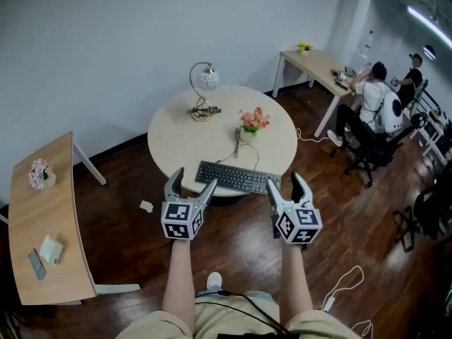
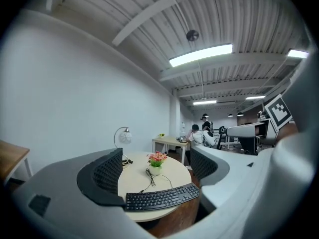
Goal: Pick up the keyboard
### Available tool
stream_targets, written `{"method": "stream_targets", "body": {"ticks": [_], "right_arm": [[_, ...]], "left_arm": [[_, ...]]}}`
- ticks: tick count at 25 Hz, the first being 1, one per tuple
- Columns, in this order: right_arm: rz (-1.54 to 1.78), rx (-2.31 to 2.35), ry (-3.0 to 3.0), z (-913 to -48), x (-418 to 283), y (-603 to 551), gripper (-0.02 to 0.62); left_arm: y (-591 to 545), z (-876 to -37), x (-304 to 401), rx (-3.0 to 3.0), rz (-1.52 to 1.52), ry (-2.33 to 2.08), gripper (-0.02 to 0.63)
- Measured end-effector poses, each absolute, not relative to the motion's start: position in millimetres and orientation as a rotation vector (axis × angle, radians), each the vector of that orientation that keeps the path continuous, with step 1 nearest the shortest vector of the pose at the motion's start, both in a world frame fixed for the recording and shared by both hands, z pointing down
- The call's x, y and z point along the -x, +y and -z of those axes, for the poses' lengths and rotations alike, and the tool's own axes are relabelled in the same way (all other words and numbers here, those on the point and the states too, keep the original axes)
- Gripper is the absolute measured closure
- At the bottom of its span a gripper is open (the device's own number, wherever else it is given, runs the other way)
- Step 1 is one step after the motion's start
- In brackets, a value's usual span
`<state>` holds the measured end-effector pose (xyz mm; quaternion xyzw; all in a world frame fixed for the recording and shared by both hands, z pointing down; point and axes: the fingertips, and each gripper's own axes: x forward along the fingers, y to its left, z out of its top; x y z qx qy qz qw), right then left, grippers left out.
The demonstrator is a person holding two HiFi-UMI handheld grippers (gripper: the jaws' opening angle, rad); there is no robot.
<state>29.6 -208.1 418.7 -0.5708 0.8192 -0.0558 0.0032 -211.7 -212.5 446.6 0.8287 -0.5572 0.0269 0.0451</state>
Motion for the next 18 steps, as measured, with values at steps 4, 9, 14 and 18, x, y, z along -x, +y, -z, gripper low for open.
{"method": "stream_targets", "body": {"ticks": [4,9,14,18], "right_arm": [[0.197,1.845,2.584,-432.1,-28.5,-241.7,0.244],[0.212,1.835,2.601,-441.8,-27.5,-285.3,0.244],[0.256,1.772,2.614,-457.8,-28.7,-344.6,0.244],[0.265,1.673,2.627,-451.6,-40.0,-408.3,0.244]], "left_arm": [[-246.0,-469.2,225.5,-2.497,-0.088,-1.653,0.201],[-283.8,-487.8,228.9,-2.474,-0.118,-1.645,0.201],[-333.7,-498.4,219.7,-2.483,-0.201,-1.652,0.201],[-391.7,-488.6,206.2,-2.486,-0.249,-1.672,0.201]]}}
